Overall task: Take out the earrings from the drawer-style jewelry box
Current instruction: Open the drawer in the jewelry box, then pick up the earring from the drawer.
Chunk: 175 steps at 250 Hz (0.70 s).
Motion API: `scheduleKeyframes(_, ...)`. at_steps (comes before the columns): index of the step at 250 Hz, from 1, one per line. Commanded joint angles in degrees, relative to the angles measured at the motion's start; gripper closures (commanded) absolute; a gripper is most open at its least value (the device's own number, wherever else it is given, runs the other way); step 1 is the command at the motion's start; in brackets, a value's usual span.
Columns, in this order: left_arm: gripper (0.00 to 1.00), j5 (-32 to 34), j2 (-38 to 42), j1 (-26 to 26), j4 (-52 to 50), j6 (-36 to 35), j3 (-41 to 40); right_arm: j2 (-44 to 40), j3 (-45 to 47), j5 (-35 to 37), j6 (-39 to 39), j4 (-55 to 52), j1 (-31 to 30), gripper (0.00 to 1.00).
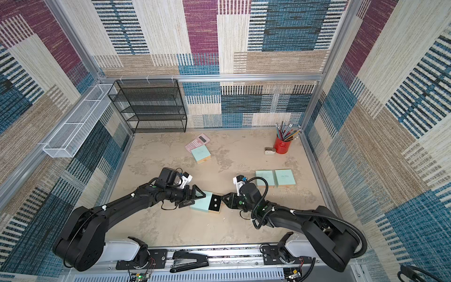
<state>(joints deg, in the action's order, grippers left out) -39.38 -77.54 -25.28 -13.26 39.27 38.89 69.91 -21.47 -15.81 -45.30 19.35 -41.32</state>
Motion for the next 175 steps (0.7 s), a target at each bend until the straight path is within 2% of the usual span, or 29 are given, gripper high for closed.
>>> scheduleKeyframes(1, 0.05, -0.2, 2.3, 0.0, -1.7, -0.9, 1.4, -5.1, -3.9, 5.2, 4.7, -13.2, -0.4, 0.67)
scheduleKeyframes(38, 0.05, -0.4, 7.7, 0.0, -4.6, -1.8, 3.5, -8.8, -10.5, 7.4, 7.9, -24.1, -1.2, 0.56)
scheduleKeyframes(88, 0.04, 2.8, 18.5, 0.0, -10.7, -5.9, 5.0, -5.9, -17.4, 9.2, 10.5, -32.6, -3.9, 0.43)
scheduleKeyframes(133, 0.00, 9.1, 25.3, 0.1, -19.6, -12.6, 8.1, 2.2, -22.8, 12.4, 11.5, -35.2, -7.4, 0.42)
scheduleKeyframes(175, 0.01, 9.7, 27.3, 0.1, -25.9, -17.2, 11.8, 10.8, -28.1, 14.3, 11.7, -36.5, -9.8, 0.43)
